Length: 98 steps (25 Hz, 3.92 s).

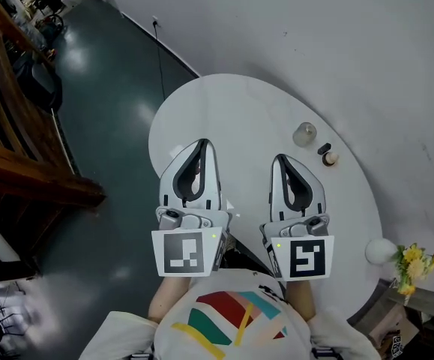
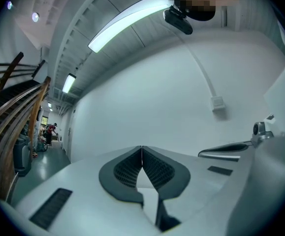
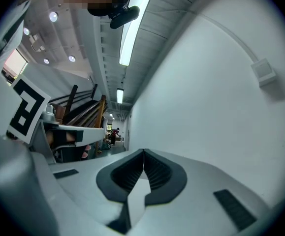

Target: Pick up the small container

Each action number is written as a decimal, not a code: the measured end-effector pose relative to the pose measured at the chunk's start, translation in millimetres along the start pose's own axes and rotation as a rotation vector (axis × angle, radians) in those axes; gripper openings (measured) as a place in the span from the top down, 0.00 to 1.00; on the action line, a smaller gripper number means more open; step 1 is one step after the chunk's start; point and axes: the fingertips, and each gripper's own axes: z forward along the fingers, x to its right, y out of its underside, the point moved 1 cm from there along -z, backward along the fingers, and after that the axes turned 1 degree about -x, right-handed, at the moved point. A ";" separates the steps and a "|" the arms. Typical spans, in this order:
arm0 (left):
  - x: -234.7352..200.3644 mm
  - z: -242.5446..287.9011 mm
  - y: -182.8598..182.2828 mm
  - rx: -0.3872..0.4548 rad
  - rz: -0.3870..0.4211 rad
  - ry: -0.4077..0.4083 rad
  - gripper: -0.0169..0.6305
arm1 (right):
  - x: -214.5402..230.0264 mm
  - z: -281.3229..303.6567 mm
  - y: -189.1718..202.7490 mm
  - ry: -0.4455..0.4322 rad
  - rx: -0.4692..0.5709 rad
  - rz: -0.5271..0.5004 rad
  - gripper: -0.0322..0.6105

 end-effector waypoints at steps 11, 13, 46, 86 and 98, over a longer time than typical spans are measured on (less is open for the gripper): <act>-3.8 17.1 -13.6 0.037 -0.017 0.111 0.95 | -3.4 15.8 -12.2 0.057 0.032 0.078 0.93; -2.2 18.9 -15.8 0.044 -0.018 0.128 0.95 | -2.4 15.9 -12.9 0.080 0.036 0.070 0.93; 43.1 168.5 87.9 -0.071 0.049 0.273 0.95 | 115.8 93.1 62.7 0.327 -0.007 0.116 0.93; 105.5 224.1 254.2 -0.289 0.019 0.410 0.95 | 209.7 116.1 258.8 0.618 -0.314 0.232 0.44; 105.7 220.0 278.2 -0.326 0.014 0.411 0.95 | 210.4 118.9 302.3 0.643 -0.379 0.294 0.43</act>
